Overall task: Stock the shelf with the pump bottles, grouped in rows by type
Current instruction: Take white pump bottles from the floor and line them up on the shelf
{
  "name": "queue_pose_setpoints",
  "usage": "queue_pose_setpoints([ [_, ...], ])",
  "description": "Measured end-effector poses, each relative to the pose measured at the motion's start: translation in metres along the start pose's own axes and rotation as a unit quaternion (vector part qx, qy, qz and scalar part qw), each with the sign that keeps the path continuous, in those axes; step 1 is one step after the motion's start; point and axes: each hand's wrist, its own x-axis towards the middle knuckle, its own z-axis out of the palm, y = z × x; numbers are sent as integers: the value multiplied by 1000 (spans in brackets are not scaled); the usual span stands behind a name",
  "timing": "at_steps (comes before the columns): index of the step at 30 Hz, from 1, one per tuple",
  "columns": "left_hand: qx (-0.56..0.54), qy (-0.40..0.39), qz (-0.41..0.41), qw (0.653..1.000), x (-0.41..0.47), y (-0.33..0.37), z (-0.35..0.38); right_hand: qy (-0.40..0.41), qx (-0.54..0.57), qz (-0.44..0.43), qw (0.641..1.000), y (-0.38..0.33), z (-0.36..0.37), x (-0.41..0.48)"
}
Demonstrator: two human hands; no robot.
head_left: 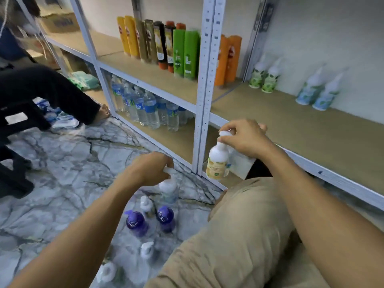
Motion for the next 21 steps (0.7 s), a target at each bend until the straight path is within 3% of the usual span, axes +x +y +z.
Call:
queue_pose_setpoints([
  [11,47,139,185,972,90,108,-134,158,-84,117,977,99,-155,-3],
  [21,72,170,290,939,173,202,-184,174,-173,286,926,203,-217,-9],
])
